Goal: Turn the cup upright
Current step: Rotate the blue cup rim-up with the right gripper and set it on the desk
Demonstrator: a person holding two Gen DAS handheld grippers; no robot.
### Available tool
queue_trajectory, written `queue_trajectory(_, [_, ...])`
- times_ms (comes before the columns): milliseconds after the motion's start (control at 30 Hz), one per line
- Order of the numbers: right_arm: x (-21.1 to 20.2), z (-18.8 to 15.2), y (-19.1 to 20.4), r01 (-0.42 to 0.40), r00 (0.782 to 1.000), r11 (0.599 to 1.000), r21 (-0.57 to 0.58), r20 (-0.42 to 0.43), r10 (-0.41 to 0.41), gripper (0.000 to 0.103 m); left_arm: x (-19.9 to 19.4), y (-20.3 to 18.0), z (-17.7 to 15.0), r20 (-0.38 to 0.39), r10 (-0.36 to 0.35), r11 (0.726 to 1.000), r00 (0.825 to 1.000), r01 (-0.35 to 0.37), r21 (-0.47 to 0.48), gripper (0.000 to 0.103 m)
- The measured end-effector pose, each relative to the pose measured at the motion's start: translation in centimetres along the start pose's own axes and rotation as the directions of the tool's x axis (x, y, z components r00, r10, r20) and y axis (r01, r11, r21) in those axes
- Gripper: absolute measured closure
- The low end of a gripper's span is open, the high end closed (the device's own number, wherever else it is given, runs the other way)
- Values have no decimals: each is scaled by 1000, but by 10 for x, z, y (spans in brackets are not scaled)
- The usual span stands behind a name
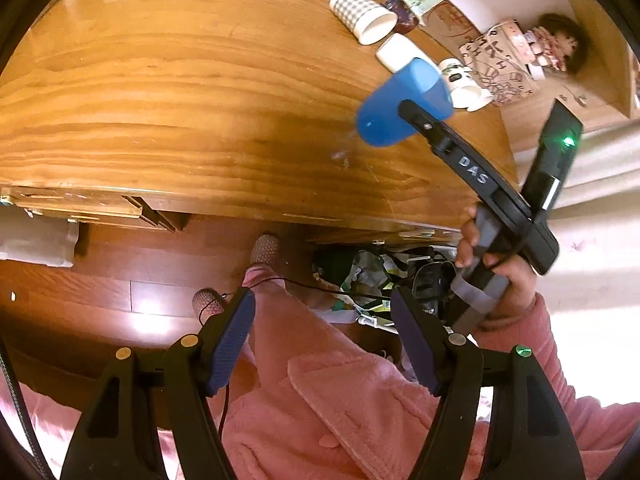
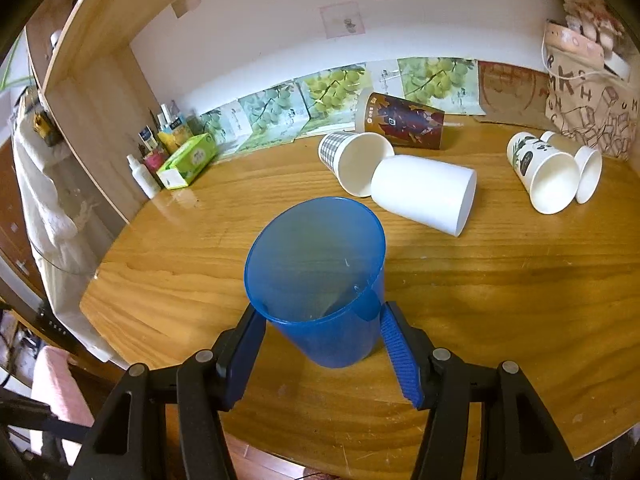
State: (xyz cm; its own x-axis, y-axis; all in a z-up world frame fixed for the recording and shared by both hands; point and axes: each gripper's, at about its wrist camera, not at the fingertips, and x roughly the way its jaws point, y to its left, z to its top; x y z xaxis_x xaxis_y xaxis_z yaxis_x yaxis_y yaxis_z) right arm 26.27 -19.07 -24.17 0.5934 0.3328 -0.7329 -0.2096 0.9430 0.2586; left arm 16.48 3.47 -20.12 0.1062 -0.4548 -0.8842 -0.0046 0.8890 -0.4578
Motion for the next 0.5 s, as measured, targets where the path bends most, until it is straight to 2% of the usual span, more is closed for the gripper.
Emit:
queue_trajectory(133, [-4,-2,8,14,1000,999,-29,22,-13,43,-13,-1,-9,24,-46,999,999,45,9,29])
queue_trajectory(300, [-14,-4,15,41,999,998,-41,36,-39,42,-33,-8,-17,71,-27,998,997,23,61,29])
queue_trajectory(333, [-19,-5,16,39,999,999,-38,40,-37,41,-36,-10,-18,80,-26,998,996,21,66,29])
queue_trajectory(400, [-28,-7,19,50,997,998,-35,56,-48,31,-44,-13,-19,104,-17,997,994,9,76,29])
queue_trajectory(500, [-43,-12,22,65,996,997,-31,62,-63,28,-56,-21,-20,161,19,995,987,-35,97,28])
